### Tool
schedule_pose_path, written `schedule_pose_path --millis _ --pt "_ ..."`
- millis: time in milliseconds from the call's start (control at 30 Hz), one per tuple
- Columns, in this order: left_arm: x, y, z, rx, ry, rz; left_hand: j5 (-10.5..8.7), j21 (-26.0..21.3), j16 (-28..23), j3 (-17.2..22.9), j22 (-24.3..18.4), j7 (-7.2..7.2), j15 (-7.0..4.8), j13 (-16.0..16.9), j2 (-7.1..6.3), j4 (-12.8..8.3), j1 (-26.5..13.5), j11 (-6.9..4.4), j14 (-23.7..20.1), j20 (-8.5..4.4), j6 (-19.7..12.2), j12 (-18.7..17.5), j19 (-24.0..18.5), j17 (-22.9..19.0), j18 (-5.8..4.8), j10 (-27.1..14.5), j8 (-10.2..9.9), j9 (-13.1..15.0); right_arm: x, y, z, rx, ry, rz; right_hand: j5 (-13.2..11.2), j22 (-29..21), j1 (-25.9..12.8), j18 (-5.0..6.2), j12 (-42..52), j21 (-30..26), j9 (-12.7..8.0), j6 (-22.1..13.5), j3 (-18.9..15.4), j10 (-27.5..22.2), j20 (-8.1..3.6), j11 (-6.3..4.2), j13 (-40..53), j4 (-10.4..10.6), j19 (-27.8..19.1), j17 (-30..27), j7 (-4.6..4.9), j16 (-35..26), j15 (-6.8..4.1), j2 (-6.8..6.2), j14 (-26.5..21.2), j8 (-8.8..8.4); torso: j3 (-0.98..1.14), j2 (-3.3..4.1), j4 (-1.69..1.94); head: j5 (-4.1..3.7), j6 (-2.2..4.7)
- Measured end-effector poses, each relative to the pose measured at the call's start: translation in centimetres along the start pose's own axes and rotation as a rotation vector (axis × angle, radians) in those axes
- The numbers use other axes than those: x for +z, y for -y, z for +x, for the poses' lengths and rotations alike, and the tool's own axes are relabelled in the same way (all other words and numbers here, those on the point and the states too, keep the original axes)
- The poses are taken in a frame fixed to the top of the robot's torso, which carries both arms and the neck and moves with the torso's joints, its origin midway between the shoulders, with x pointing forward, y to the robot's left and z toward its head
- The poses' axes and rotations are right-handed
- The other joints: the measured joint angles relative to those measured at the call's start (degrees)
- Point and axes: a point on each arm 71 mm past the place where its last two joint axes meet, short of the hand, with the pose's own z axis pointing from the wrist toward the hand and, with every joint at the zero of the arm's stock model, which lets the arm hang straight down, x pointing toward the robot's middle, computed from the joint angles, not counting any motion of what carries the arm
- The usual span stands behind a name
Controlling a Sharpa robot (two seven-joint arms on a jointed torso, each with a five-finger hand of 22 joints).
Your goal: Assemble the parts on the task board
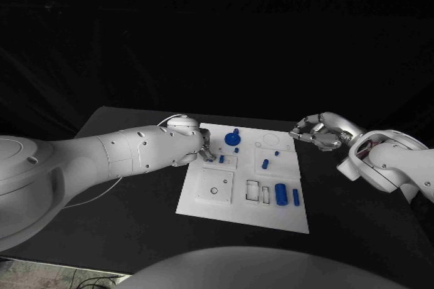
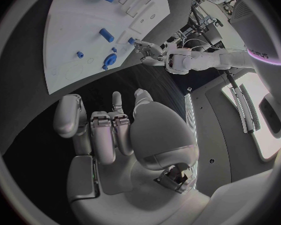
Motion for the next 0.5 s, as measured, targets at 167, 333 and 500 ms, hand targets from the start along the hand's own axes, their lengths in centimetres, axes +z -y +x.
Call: schedule_pose_path --millis 167,333,500 --pt "0.02 -0.02 0.0 0.003 -0.005 -0.001 -0.93 -0.34 0.0 -1.0 0.0 0.23 0.03 0.0 0.07 0.69 -0.54 0.41 0.03 0.0 -0.22 0.0 0.0 0.0 0.0 0.01 -0.33 -0.07 -0.01 0.03 0.0 0.0 0.0 0.001 0.0 0.0 0.0 0.0 0.06 0.0 0.0 0.0 0.0 0.0 0.0 0.0 0.0 0.0 0.0 0.0 0.0 0.0 0.0 0.0 0.0 0.0 0.0 -0.04 0.03 -0.05 0.0" --pt "0.02 -0.02 0.0 0.003 -0.007 -0.001 -2.6 -0.34 0.0 -2.58 -0.01 0.67 0.41 0.0 0.37 1.45 -2.05 0.47 0.01 0.42 -0.67 0.0 0.0 0.0 0.0 -0.06 -0.62 -0.1 -0.01 0.05 0.01 0.0 0.0 0.001 0.0 0.0 0.0 0.0 -0.1 0.0 0.0 0.0 0.0 0.0 0.0 0.0 -0.01 0.0 0.0 0.0 0.0 0.0 0.0 0.0 0.0 0.0 -0.01 -0.05 0.06 -0.08 0.0" --pt "0.01 0.0 -0.04 0.002 -0.006 0.002 -5.64 -0.67 0.0 -5.2 -0.01 1.14 0.82 0.0 0.61 1.71 -5.75 0.93 0.02 0.69 -1.83 0.0 0.14 -0.01 0.01 -0.11 -1.16 -0.19 -0.01 0.07 0.0 0.0 0.0 0.001 0.0 -0.01 0.0 0.0 -0.11 0.0 0.0 0.0 0.0 -0.01 0.0 0.01 -0.02 0.0 0.0 -0.01 0.0 0.0 0.0 0.0 0.0 0.0 -0.03 -0.06 0.09 -0.13 0.0"
